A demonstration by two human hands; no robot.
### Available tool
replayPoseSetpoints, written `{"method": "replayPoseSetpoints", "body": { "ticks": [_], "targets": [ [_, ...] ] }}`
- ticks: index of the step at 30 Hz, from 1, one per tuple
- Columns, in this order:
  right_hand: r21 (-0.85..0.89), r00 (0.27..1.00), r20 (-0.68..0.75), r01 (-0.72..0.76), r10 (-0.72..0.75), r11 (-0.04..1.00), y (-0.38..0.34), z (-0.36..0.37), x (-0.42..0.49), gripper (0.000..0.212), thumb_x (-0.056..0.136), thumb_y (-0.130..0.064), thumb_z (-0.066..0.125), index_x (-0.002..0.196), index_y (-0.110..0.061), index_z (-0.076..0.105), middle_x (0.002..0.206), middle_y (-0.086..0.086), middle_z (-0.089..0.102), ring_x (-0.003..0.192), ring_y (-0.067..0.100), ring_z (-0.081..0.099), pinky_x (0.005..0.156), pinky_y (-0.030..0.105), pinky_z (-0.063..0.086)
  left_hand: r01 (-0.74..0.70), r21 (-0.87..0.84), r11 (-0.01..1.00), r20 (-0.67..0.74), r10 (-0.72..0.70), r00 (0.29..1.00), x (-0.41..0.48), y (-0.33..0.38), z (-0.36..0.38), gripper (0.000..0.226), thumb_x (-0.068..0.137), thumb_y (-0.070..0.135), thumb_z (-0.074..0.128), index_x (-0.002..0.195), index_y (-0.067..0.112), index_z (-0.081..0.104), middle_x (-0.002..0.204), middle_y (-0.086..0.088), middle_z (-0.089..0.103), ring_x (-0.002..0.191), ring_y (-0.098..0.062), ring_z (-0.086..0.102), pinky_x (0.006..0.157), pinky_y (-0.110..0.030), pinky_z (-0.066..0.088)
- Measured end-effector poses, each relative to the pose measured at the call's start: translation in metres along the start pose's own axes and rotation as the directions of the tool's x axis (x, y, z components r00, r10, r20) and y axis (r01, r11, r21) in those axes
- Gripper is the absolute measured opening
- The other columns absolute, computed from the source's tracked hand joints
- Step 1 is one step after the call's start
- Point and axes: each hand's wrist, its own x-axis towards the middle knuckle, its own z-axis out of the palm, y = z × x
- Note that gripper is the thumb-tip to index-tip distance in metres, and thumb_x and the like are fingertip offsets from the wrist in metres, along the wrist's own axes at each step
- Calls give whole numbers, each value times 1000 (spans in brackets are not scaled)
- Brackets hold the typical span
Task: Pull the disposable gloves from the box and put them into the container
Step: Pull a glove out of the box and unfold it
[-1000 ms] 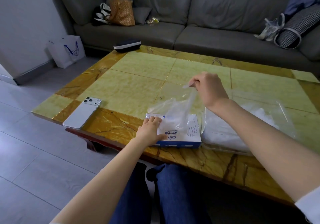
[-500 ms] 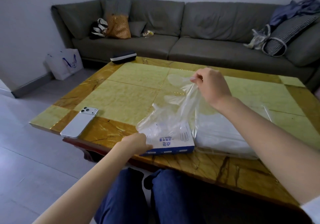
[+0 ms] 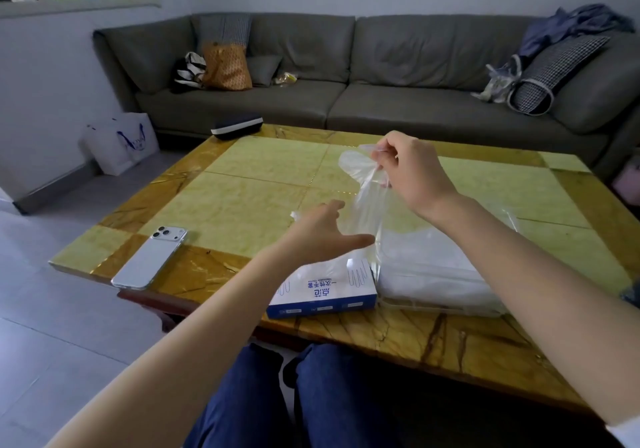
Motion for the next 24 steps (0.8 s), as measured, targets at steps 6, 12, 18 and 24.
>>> {"method": "replayPoseSetpoints", "body": {
  "ticks": [6, 12, 18, 24],
  "targets": [
    [-36, 997, -31, -77, 76, 996, 23, -19, -6, 15, 98, -11, 46, 87, -8, 54, 83, 5, 59, 56, 6, 49, 53, 19, 43, -35, -208, 978, -172, -1, 985, 18, 2, 0, 12, 91, 19, 58, 93, 9, 63, 94, -5, 65, 88, -19, 60, 81, -32, 50],
    [-274, 961, 63, -243, 270, 931, 65, -22, -19, 17, 96, -8, 46, 88, 0, 60, 87, 10, 62, 84, 30, 60, 74, 35, 48, -95, -456, 885, -229, -13, 973, 21, 16, -36, 8, 88, 10, 61, 82, 13, 57, 80, -3, 65, 72, -12, 62, 70, -18, 51],
    [-176, 957, 115, -243, 265, 954, 61, -16, -27, 30, 94, 1, 46, 124, -1, 41, 97, 11, 55, 85, 23, 52, 74, 31, 41, -150, -324, 934, -209, 84, 974, 26, 28, -45, 8, 89, 9, 61, 82, 13, 58, 76, 0, 64, 63, -9, 64, 71, -26, 53],
    [-120, 985, 113, -117, 130, 986, 59, -7, -32, 18, 92, 1, 52, 108, -2, 58, 94, 9, 59, 86, 22, 58, 81, 29, 49, -122, -151, 981, -121, 105, 987, 29, 20, -7, 23, 93, 26, 56, 109, 8, 56, 94, -1, 61, 83, -11, 58, 75, -23, 50]
  ]
}}
